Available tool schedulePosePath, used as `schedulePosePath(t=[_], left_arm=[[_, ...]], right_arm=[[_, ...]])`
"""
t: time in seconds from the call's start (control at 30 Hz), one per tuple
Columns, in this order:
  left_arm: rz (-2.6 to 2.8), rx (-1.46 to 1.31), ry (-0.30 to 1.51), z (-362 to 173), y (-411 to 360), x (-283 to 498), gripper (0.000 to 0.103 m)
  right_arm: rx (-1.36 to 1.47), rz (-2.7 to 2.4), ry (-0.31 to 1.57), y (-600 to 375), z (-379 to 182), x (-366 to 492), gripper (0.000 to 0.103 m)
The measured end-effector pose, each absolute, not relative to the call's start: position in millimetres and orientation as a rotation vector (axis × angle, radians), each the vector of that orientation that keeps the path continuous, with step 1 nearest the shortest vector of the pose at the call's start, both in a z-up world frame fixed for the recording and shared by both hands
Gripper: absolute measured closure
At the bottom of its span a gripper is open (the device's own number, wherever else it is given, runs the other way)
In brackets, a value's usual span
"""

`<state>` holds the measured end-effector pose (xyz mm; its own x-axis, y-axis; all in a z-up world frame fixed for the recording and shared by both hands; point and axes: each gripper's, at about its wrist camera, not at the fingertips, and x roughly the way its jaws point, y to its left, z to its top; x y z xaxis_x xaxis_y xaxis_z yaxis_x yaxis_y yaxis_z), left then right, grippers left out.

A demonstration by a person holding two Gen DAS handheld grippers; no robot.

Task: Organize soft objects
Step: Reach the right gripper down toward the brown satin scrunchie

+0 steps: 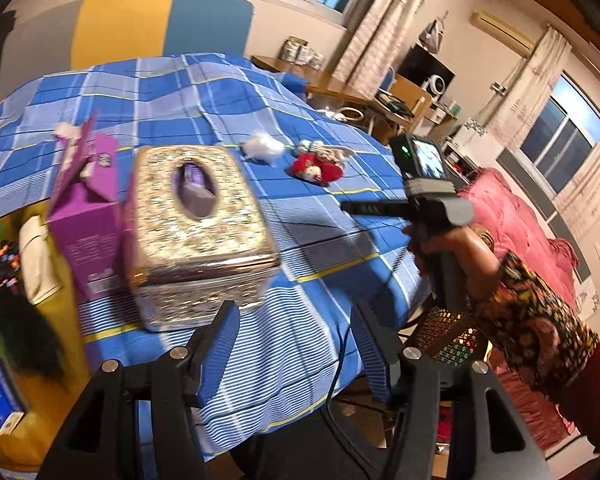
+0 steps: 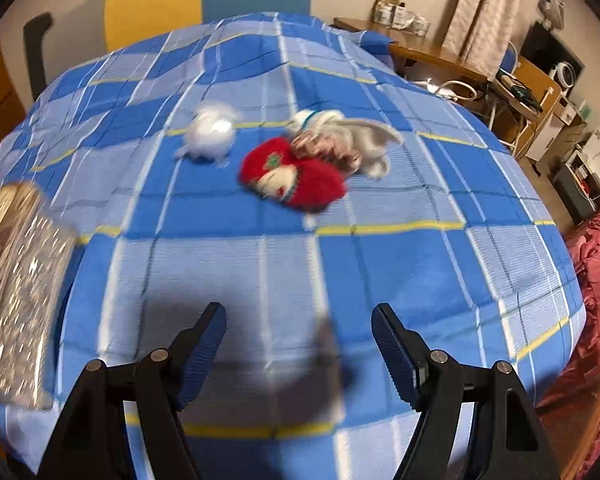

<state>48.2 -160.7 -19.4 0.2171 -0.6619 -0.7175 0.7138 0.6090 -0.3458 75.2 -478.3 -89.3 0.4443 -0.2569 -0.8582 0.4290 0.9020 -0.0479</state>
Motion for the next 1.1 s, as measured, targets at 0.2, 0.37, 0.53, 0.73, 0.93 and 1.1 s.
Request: schedulePosePath(t=[0.2, 0.37, 0.53, 0.73, 0.93, 1.1], left_arm=[[-0.978, 0.096, 0.965, -20, -185, 50, 0.045], [-0.983, 0.099, 0.981, -22, -198, 54, 0.045], [-0.995, 0.094, 0.996, -22, -214, 58, 0.045], [-0.986, 0.076, 0.970, -12, -232, 63, 0.045], [-0.966, 0.063, 0.972, -10, -242, 68, 0.045], [-0.961, 0.051, 0.995, -12, -251, 69, 0.045]], right_arm=[[0.197, -0.410, 0.947, -514, -90, 110, 0.027], [0.178, -0.375, 0.926, -537, -101, 150, 0.027], [0.214, -0.285, 0.999, -544, -121, 168, 0.027], [0.398, -0.031, 0.892, -534, -85, 150, 0.029], [0.322, -0.341, 0.809, -567, -75, 143, 0.036], [0.307, -0.358, 0.951, -576, -110, 168, 0.045]])
